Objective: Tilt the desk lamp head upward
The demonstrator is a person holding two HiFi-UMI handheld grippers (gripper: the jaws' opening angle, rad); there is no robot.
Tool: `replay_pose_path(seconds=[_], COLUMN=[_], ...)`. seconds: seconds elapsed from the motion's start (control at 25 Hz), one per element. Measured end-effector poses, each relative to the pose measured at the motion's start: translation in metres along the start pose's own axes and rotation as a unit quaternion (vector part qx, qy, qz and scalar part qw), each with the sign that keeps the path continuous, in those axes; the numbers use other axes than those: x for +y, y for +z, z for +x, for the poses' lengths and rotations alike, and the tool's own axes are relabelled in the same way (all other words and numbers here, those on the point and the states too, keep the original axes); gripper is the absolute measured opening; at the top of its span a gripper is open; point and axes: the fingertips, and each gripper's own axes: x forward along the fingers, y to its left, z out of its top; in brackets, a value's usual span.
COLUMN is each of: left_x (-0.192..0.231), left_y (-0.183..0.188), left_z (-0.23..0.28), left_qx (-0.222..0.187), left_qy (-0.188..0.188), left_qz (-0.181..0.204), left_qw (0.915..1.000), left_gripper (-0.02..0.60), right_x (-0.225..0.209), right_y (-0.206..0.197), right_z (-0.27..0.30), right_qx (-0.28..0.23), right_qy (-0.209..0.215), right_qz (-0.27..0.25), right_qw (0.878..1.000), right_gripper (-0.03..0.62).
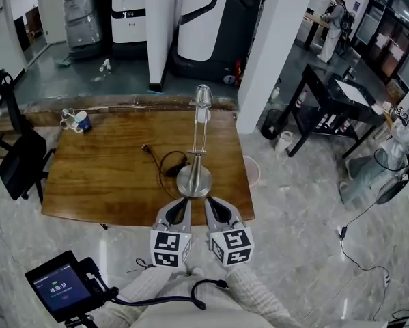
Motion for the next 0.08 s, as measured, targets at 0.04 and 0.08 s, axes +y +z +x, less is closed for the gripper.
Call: replay_pose_path(seconds=[0.04,0.08], left_x=[-0.0007,-0.0013], left_y=[-0.0005,-0.0010], left_z=[0.0001,0.0002], left_qx=[0.000,0.001], left_qy=[-0.001,-0.002], left_qz=[0.002,0.004], left_qw=[1.0000,1.0000], left_gripper=[0.008,0.008], right_x=[0.0005,0.0010], right_y=[-0.0003,-0.0006], right_z=[0.0004,0.0007], right_qx=[0.000,0.001], right_qy=[0.001,0.001], right_qz=[0.001,0.002], right_qw=[1.000,1.000], right_gripper=[-0.002,-0.003])
